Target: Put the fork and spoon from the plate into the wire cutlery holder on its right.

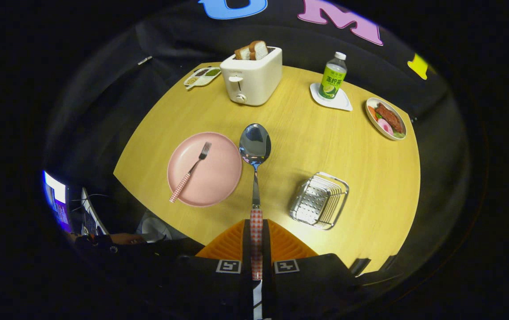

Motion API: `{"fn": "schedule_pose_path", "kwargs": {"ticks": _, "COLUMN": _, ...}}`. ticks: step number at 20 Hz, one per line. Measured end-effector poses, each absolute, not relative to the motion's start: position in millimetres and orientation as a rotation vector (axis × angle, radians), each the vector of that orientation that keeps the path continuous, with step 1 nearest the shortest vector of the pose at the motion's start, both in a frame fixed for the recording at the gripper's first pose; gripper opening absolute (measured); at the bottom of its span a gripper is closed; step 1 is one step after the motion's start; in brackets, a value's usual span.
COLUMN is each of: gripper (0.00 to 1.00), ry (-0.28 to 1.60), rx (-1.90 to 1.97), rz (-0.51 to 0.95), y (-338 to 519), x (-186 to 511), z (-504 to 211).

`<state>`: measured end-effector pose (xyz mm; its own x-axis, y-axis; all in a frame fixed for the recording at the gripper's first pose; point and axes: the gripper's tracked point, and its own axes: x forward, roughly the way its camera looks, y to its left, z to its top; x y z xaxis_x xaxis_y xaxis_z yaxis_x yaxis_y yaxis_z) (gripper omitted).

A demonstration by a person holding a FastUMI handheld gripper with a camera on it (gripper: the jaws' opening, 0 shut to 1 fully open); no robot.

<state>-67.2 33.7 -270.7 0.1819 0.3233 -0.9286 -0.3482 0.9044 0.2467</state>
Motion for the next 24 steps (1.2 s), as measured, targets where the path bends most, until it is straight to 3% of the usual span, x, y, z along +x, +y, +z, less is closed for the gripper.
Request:
{"fn": "schedule_pose_path", "kwargs": {"ticks": 9, "gripper": 0.12, "ry": 1.617, "rx": -0.177, "rz": 0.455, "y": -57, "x": -94, "z": -295}}
{"fn": "schedule_pose_path", "kwargs": {"ticks": 15, "gripper": 0.12, "ry": 1.839, "rx": -0.259, "rz": 0.49, "y": -64, "x": -93, "z": -312}}
{"fn": "schedule_pose_path", "kwargs": {"ticks": 24, "gripper": 0.12, "ry": 1.994, "rx": -0.355, "rz": 0.442, "y": -61, "x": -66, "z": -340}}
